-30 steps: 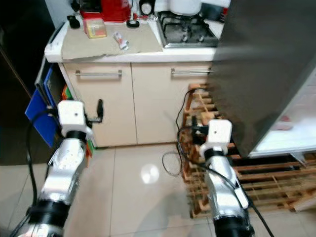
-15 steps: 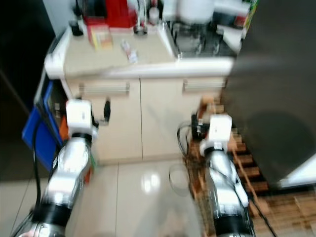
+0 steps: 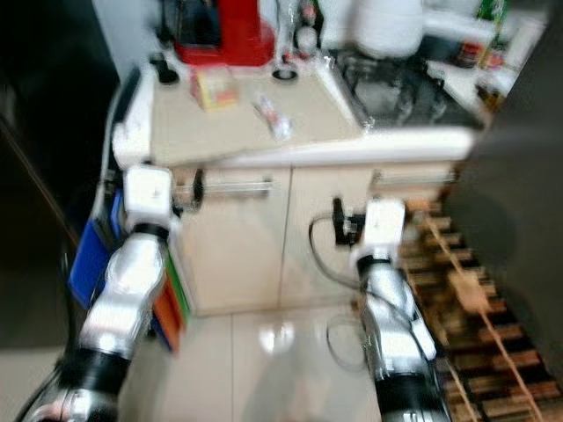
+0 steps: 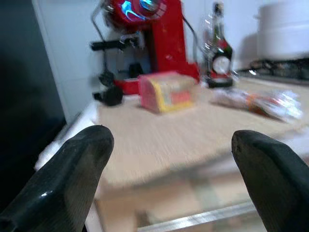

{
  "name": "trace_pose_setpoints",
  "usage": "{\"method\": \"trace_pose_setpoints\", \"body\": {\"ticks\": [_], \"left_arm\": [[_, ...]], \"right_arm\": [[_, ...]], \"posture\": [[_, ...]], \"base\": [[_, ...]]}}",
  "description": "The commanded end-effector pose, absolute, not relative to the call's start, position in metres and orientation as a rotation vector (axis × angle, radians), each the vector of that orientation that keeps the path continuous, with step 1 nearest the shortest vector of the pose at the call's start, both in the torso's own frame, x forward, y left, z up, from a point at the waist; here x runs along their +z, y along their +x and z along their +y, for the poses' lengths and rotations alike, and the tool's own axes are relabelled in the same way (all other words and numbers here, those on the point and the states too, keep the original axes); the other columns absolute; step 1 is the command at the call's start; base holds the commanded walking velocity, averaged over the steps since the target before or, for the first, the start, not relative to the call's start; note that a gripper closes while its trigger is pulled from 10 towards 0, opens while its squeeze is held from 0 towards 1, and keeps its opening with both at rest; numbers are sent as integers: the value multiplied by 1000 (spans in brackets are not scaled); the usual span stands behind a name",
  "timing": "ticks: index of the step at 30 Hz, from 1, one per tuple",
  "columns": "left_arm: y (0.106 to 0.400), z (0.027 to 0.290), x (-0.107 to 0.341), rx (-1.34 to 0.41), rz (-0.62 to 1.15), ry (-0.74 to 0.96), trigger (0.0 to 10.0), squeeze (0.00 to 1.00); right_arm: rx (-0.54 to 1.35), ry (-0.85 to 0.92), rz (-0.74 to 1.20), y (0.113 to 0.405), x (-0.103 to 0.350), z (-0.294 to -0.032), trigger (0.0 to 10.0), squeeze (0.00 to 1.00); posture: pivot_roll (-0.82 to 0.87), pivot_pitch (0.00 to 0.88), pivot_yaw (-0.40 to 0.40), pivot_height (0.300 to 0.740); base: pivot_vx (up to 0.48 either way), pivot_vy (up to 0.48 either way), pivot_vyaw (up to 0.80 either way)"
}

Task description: Restocking fridge

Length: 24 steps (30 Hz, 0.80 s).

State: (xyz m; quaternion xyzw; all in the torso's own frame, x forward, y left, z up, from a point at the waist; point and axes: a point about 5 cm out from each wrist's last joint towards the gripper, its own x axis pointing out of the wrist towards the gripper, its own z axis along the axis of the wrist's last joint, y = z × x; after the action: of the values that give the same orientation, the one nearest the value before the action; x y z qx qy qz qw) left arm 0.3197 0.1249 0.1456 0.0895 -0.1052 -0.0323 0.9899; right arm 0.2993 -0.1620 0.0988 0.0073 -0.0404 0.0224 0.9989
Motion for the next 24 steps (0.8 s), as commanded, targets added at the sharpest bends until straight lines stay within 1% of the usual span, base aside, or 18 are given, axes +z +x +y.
{"method": "trace_pose_setpoints", "body": {"ticks": [1, 2, 3, 4, 6, 8, 10, 12, 14, 22, 24], "left_arm": [[320, 133, 147, -47, -206, 200, 10000, 0], [320, 132, 147, -54, -208, 212, 10000, 0], [320, 130, 147, -64, -213, 223, 10000, 0], [320, 129, 147, -71, -215, 230, 10000, 0], [319, 125, 149, -96, -232, 267, 10000, 0], [318, 122, 152, -112, -250, 280, 10000, 0], [317, 119, 153, -131, -256, 264, 10000, 0], [316, 116, 154, -157, -268, 241, 10000, 0], [315, 114, 155, -161, -287, 281, 10000, 0], [315, 115, 155, -154, -271, 256, 10000, 0], [317, 117, 156, -140, -264, 254, 10000, 0]], "right_arm": [[70, 34, -86, 301, 103, -153, 10000, 251], [74, 29, -89, 301, 103, -153, 10000, 247], [76, 38, -100, 301, 104, -152, 10000, 278], [77, 44, -109, 301, 106, -152, 10000, 278], [89, 38, -111, 300, 106, -151, 10000, 314], [92, 34, -106, 299, 105, -150, 10000, 306], [83, 34, -95, 299, 103, -152, 10000, 278], [77, 31, -90, 298, 102, -153, 10000, 278], [78, 30, -89, 298, 102, -152, 10000, 263], [96, 2, -79, 289, 102, -153, 10000, 263], [147, -34, -112, 284, 118, -153, 10000, 251]], "posture": [[114, 0, -10, 740], [114, 0, -10, 740], [114, 0, -9, 740], [113, 0, -9, 740], [112, 0, -9, 740], [111, 0, -6, 740], [110, 0, -7, 740], [108, 0, -5, 740], [108, 0, -5, 740], [111, 0, 2, 740], [112, 0, 2, 740]], "base": [[465, 0, 0], [450, 0, 0], [428, 0, 400], [428, 0, 400], [369, -298, 734], [334, -341, 600], [317, -356, 0], [307, -368, 0], [0, 0, 0], [0, 0, 0], [0, 0, 0]]}}
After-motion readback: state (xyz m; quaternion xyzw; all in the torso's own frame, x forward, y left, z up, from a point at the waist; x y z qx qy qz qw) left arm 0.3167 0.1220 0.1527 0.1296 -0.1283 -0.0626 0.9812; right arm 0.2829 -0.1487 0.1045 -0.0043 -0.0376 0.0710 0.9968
